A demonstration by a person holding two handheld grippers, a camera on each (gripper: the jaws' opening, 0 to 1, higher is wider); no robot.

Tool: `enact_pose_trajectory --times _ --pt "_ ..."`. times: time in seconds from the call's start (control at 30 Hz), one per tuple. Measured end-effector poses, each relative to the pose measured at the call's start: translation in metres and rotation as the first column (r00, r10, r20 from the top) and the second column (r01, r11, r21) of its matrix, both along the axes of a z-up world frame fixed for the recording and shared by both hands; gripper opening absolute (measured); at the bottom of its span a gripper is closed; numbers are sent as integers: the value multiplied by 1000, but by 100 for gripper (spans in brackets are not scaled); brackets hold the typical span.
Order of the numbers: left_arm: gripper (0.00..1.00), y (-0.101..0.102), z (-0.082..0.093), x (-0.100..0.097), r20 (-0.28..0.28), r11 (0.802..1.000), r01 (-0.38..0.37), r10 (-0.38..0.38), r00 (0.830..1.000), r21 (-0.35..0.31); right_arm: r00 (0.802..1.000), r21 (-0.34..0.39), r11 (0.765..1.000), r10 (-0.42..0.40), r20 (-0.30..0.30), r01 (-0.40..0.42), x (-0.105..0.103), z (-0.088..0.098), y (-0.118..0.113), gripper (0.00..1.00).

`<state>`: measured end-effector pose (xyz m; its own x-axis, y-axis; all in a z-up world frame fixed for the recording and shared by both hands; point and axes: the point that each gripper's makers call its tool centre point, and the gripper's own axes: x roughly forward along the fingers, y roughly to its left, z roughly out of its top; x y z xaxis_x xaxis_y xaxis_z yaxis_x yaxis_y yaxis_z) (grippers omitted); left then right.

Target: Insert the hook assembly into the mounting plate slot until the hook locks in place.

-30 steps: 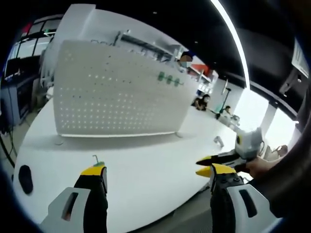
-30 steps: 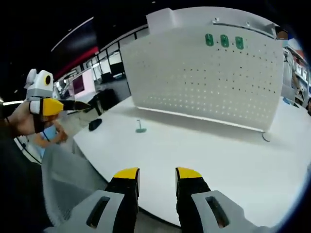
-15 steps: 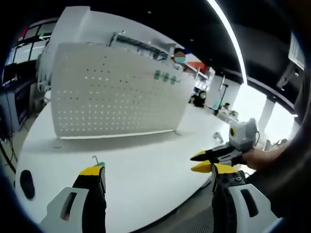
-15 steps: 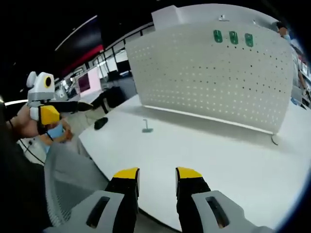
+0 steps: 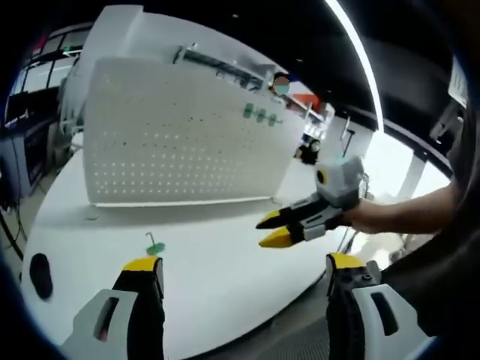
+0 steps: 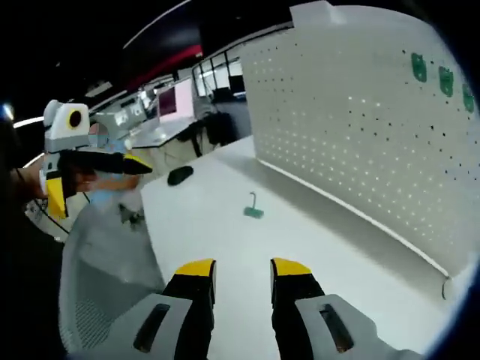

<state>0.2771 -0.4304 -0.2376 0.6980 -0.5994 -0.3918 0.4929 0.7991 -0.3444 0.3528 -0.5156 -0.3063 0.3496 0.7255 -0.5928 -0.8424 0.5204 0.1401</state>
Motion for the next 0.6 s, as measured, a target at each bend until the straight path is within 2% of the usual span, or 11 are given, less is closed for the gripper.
enact_pose_trajectory --times 0.13,0.27,0.6 --pt "91 6 -4 1 -13 1000 -11 11 1000 0 998 -23 998 65 -15 -66 8 -13 21 28" --pt "91 10 -9 1 -28 1000 -13 13 1000 4 995 -29 995 94 -36 -95 17 -22 38 28" --pt "91 19 -8 5 -51 1000 -18 18 999 -9 984 -46 984 170 -43 -172 37 -28 82 28"
